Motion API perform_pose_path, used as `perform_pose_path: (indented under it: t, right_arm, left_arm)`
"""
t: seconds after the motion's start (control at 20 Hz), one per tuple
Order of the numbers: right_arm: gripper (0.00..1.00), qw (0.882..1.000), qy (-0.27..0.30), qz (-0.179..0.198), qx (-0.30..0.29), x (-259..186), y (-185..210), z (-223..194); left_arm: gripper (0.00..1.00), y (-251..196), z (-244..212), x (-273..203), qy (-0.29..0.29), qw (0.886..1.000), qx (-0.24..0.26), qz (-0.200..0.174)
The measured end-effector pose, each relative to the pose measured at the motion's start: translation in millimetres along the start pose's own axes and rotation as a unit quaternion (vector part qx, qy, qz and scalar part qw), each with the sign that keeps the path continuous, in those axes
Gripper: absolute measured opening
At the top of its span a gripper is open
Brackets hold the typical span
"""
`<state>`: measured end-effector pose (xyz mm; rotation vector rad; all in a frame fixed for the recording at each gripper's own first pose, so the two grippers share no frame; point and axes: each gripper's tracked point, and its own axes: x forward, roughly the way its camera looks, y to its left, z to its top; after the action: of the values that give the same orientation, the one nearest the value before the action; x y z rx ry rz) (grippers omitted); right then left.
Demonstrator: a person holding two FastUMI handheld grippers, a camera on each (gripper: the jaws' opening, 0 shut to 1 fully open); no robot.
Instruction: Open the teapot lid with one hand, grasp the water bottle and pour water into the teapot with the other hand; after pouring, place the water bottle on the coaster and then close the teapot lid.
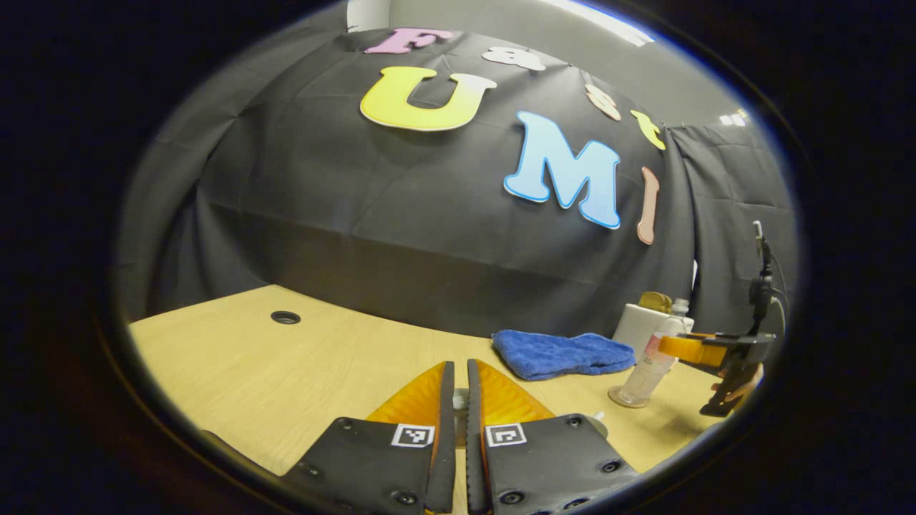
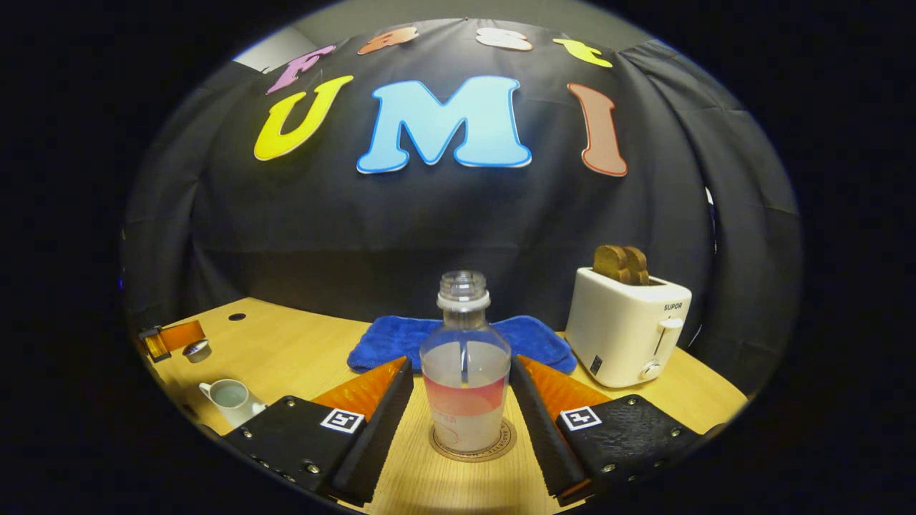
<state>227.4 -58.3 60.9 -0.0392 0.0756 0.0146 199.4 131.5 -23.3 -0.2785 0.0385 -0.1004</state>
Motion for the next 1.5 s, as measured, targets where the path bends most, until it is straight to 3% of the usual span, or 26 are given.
perform_pose_path:
  t: [0.25,0.7,0.85,1.15,1.5]
  right_arm:
    - [0.84,0.999,-0.044,0.008,0.021,-51,9,19]
    - [0.84,0.999,-0.019,0.008,0.03,-128,24,-55]
    - [0.84,0.998,-0.022,0.013,0.053,-147,25,-60]
    - [0.84,0.997,-0.02,0.02,0.074,-151,23,-58]
    - [0.84,0.998,-0.009,0.04,0.04,-149,43,-63]
  left_arm:
    - [0.14,-9,0,-1,-0.001,1.0,0.009,-0.006]
    - [0.11,-51,0,-9,-0.002,0.999,0.033,-0.037]
    - [0.12,-74,-4,-7,0.0,0.997,0.063,-0.048]
    - [0.14,-111,-21,-7,0.019,0.994,0.085,-0.063]
    - [0.12,-115,-25,-5,0.017,0.992,0.112,-0.059]
